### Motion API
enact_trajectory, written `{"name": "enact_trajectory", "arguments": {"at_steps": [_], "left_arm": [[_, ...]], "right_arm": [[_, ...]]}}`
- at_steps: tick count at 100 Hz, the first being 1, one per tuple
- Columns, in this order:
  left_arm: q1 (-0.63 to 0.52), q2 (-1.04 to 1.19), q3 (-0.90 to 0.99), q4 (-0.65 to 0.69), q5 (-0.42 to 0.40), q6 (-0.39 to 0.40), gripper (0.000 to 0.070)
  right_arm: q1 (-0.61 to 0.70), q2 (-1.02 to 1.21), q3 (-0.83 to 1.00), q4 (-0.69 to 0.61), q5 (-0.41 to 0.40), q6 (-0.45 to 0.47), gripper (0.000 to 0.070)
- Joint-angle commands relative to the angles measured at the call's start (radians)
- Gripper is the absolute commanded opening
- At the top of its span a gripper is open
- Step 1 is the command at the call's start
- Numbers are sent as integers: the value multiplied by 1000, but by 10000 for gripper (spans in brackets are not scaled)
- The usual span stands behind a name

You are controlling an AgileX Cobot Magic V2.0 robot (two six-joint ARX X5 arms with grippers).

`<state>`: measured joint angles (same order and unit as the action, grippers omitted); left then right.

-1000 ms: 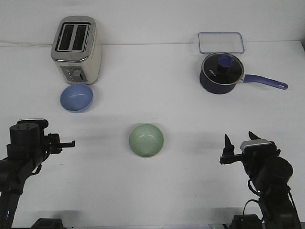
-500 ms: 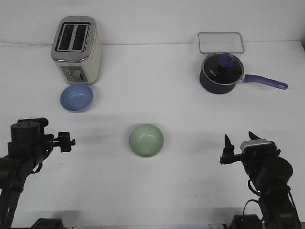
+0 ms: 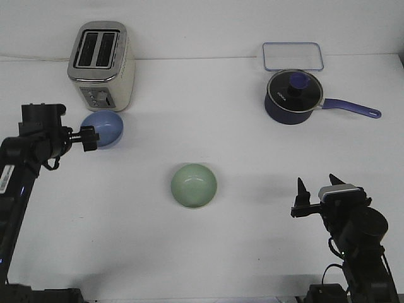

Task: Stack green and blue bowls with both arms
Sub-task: 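Grip the blue bowl rim with the left gripper and lift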

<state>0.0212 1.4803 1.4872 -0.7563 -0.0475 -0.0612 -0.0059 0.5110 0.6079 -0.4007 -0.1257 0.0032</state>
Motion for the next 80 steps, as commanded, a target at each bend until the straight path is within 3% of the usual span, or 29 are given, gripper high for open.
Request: {"name": "enact_trajectory", "arguments": {"at_steps": [1,30,48,80], "left_arm": [[14,90,74,-1,0,20,543],[71,369,237,26,1,28,543],[90,470,245,78,77,27,543],[91,564,245,107,79,28,531]], "right_arm": [[1,0,3,17,3,-8,556],[1,0,3,24,3,-8,556],[1,0,3,24,3,-8,556],[1,0,3,24,3,-8,556]]}}
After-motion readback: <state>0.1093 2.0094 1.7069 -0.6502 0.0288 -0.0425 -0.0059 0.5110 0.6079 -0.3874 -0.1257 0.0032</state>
